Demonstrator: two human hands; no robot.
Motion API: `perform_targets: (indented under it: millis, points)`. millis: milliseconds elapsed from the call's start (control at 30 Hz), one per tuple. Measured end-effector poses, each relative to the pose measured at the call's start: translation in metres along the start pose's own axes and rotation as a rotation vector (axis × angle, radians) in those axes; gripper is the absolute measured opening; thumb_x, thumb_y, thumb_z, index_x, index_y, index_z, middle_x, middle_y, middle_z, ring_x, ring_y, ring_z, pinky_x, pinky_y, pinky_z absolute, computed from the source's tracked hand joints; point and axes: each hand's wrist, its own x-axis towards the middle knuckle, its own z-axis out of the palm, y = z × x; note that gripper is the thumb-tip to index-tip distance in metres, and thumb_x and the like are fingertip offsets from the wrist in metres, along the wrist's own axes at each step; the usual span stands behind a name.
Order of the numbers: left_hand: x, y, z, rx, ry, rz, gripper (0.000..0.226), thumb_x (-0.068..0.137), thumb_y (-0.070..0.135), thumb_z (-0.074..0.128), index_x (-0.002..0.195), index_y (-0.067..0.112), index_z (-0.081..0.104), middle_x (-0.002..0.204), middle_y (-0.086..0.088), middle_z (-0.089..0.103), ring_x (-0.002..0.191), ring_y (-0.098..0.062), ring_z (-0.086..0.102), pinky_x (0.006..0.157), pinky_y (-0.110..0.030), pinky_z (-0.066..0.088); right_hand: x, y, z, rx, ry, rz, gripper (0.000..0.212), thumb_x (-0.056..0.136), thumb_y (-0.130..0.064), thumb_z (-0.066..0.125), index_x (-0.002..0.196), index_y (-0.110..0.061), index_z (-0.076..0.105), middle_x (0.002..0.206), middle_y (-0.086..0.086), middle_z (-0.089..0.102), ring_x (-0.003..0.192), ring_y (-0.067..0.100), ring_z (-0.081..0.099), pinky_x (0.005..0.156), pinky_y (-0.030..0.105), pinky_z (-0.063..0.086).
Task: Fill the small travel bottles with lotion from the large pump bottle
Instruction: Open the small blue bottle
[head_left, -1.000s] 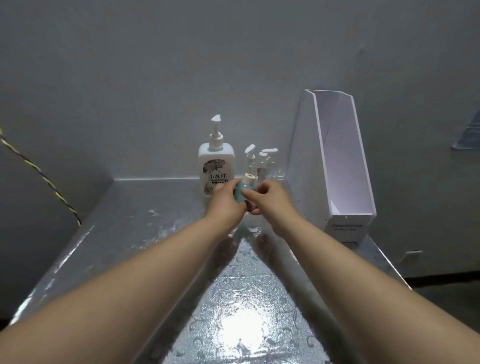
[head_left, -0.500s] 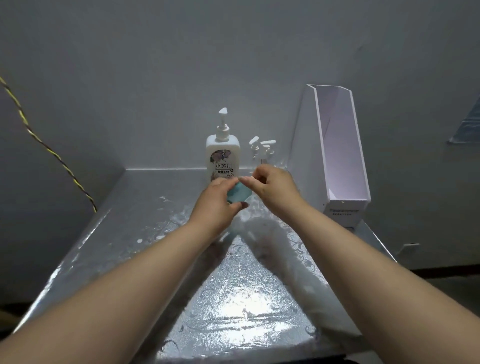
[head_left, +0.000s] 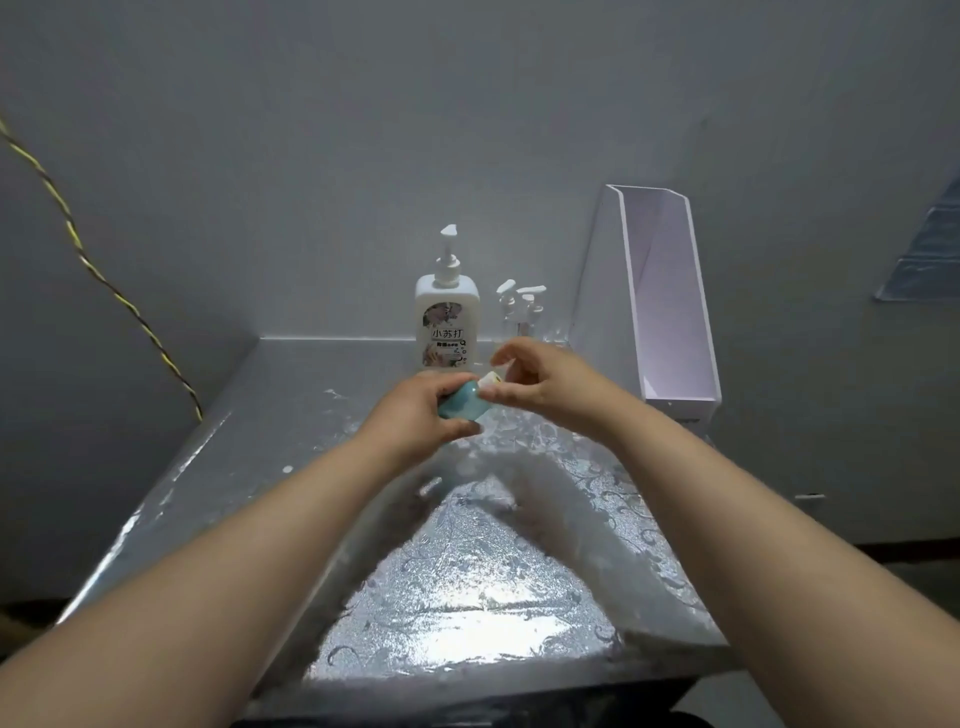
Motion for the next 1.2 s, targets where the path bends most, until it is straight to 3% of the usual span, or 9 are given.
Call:
perform_targets:
  millis: [100,200,300,400,567,667,733,867,1200]
  points:
    - [-0.001,0.001,0.0,0.112,-0.004,0.035,0.061,0.074,0.015,0.082,0.13,0.02,0.061,0.128,-0.004,0.058,0.115,-0.019,0.057,0.104,-0.028,0.041,-0.001,-0.004,0.0,-0.068,0.046,-0.025,0.013,0.087,-0.029,0.067,0.085,-0.017,0.061,0.067,-0.002,0.058,0.061,0.012,0.051,0.063,0.029,0.044]
    - [-0.003,-0.001,0.001,0.126,0.016,0.015,0.063,0.075,0.016,0.082,0.133,0.017,0.058,0.132,-0.006,0.056,0.117,-0.02,0.056,0.106,-0.028,0.04,-0.005,-0.009,-0.002,-0.027,-0.011,-0.036,0.023,0.082,-0.008,0.07,0.103,-0.017,0.065,0.087,0.004,0.06,0.075,0.012,0.052,0.073,0.03,0.05]
    - [-0.005,-0.002,0.001,0.144,0.021,0.019,0.062,0.076,0.016,0.081,0.134,0.018,0.058,0.128,-0.004,0.057,0.115,-0.018,0.056,0.095,-0.015,0.037,-0.007,-0.012,0.001,-0.002,-0.001,0.028,0.036,0.081,-0.024,0.073,0.113,-0.015,0.059,0.093,0.005,0.063,0.076,0.014,0.058,0.073,0.03,0.053]
    - [-0.006,-0.002,0.002,0.173,0.009,0.031,0.063,0.076,0.017,0.081,0.134,0.021,0.057,0.126,-0.003,0.057,0.113,-0.016,0.055,0.093,-0.013,0.034,-0.008,-0.014,0.002,-0.045,0.018,0.044,0.021,0.088,-0.027,0.065,0.098,-0.008,0.065,0.076,0.002,0.064,0.064,0.016,0.059,0.059,0.024,0.046]
    - [-0.008,-0.005,0.002,0.178,0.016,0.019,0.061,0.076,0.016,0.081,0.133,0.019,0.058,0.123,-0.004,0.057,0.105,-0.01,0.051,0.084,-0.006,0.03,-0.011,-0.018,0.002,0.019,-0.048,0.062,0.032,0.081,-0.004,0.07,0.112,-0.01,0.062,0.106,0.015,0.065,0.084,0.018,0.058,0.083,0.036,0.055]
    - [-0.008,-0.007,0.003,0.195,0.006,0.02,0.061,0.077,0.017,0.08,0.133,0.022,0.058,0.119,-0.001,0.057,0.105,-0.012,0.054,0.086,-0.01,0.033,-0.008,-0.019,0.006,-0.075,-0.018,0.1,0.034,0.086,-0.032,0.068,0.102,-0.003,0.063,0.085,0.013,0.068,0.066,0.016,0.06,0.056,0.026,0.047]
    - [-0.008,-0.008,0.003,0.212,-0.005,0.011,0.062,0.077,0.018,0.08,0.134,0.023,0.057,0.119,-0.001,0.057,0.106,-0.013,0.054,0.089,-0.014,0.035,-0.006,-0.018,0.006,-0.072,-0.022,0.115,0.028,0.089,-0.027,0.064,0.099,-0.001,0.065,0.077,0.008,0.065,0.06,0.016,0.058,0.049,0.018,0.042]
    - [-0.01,-0.009,0.003,0.218,-0.02,-0.001,0.061,0.078,0.019,0.079,0.135,0.024,0.056,0.116,0.003,0.054,0.102,-0.011,0.052,0.09,-0.017,0.036,-0.005,-0.018,0.007,0.042,-0.05,0.098,0.023,0.082,-0.005,0.069,0.105,-0.004,0.063,0.084,0.005,0.058,0.072,0.014,0.054,0.067,0.025,0.05]
    - [-0.007,-0.011,0.005,0.142,-0.069,-0.064,0.061,0.075,0.019,0.082,0.131,0.021,0.059,0.123,-0.002,0.059,0.11,-0.018,0.057,0.101,-0.028,0.042,-0.001,-0.014,0.005,0.029,0.008,0.074,0.02,0.078,0.003,0.071,0.077,-0.015,0.063,0.067,-0.004,0.058,0.063,0.009,0.054,0.066,0.023,0.049]
